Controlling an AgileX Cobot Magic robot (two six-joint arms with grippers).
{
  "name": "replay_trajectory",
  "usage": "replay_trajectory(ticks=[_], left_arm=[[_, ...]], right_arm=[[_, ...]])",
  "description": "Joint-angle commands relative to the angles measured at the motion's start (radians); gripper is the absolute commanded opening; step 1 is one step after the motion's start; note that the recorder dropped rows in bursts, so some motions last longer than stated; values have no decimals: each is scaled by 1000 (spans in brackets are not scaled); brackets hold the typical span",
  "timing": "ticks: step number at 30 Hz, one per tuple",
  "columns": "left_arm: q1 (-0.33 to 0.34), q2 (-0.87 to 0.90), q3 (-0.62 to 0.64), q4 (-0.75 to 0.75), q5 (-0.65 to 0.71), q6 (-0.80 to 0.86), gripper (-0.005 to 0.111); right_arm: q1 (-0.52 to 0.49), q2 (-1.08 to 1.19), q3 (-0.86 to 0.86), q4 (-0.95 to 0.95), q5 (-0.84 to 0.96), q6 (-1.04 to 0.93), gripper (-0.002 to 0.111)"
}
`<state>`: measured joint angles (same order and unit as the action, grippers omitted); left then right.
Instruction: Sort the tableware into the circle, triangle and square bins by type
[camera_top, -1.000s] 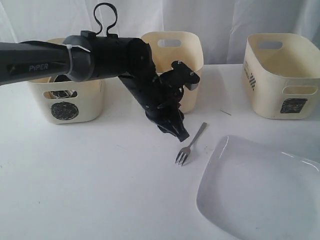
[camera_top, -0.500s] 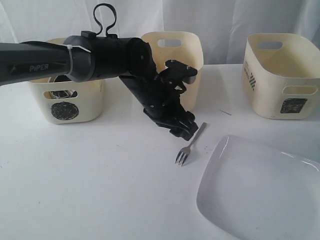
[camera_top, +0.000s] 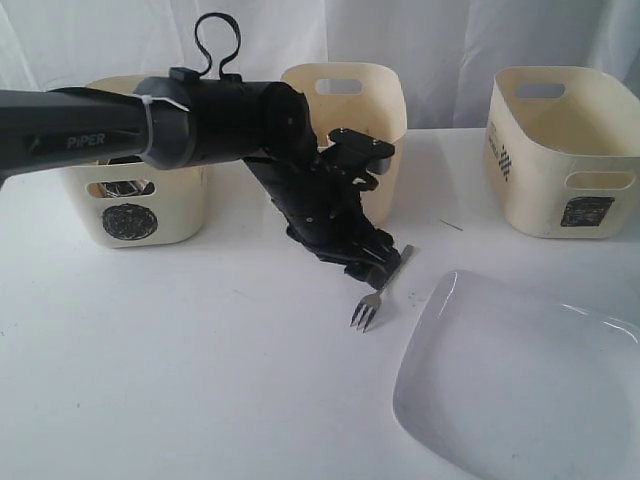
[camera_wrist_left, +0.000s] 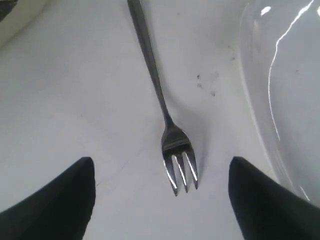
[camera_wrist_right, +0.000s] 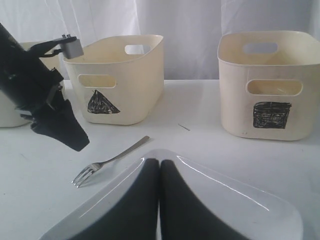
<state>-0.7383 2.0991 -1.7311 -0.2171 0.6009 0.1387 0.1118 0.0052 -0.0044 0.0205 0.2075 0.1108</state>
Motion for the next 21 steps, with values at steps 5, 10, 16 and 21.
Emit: replay_trajectory(ticks=[5,10,16,21], left_arm=[[-43,55,9,26,-24,-39,76],[-43,71,9,78,-32,-59,75],[-43,85,7,107,-51,-61,75],[-43,96,7,107,-56,-84,75]], right_arm=[[-2,-5,4,-6,-4,-1,0],[-2,-5,4,-6,-4,-1,0],[-2,-5,4,-6,-4,-1,0],[-2,-5,4,-6,-4,-1,0]])
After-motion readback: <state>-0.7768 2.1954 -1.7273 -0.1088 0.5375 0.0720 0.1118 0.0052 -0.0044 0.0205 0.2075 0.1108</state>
